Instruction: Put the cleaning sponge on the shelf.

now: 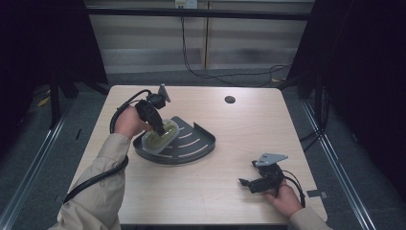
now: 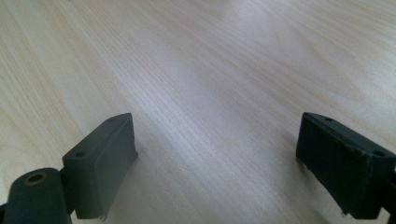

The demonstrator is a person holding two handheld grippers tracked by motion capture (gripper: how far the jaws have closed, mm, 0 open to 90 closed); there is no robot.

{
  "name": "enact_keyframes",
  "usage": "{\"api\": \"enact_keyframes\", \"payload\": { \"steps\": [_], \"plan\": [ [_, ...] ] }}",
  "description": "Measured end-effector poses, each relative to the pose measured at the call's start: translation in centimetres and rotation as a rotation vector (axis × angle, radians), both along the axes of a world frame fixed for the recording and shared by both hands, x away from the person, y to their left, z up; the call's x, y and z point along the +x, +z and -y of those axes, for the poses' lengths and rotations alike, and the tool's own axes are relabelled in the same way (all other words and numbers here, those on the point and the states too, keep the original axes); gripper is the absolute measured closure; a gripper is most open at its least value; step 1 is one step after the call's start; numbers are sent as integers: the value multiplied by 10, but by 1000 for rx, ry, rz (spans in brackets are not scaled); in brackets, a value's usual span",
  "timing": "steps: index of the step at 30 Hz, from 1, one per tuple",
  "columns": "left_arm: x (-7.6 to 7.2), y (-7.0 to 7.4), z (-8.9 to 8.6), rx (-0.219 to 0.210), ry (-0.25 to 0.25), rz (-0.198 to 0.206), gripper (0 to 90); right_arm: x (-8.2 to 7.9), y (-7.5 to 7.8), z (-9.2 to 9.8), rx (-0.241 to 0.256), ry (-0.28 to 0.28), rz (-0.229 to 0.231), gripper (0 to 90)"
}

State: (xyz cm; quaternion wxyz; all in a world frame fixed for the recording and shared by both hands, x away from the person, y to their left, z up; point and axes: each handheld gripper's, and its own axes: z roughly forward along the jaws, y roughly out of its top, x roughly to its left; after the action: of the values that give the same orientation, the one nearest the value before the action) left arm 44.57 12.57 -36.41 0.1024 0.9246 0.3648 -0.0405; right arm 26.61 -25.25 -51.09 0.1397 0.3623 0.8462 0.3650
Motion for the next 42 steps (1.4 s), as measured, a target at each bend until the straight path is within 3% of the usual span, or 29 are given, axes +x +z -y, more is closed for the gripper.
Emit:
{"api": "enact_keyframes", "payload": {
  "steps": [10,27,38,42],
  "plan": [
    [6,-12,1,6,-14,1,721,0,0,0,0,0,0,115],
    [14,-32,-10,-6,17,5,720,0,0,0,1,1,1,115],
    [18,-44,-12,-4,7,-2,719,0,0,0,1,-1,-1,115],
    [19,-48,-16,-4,36,-10,720,0,0,0,0,-1,-1,115]
  ]
}}
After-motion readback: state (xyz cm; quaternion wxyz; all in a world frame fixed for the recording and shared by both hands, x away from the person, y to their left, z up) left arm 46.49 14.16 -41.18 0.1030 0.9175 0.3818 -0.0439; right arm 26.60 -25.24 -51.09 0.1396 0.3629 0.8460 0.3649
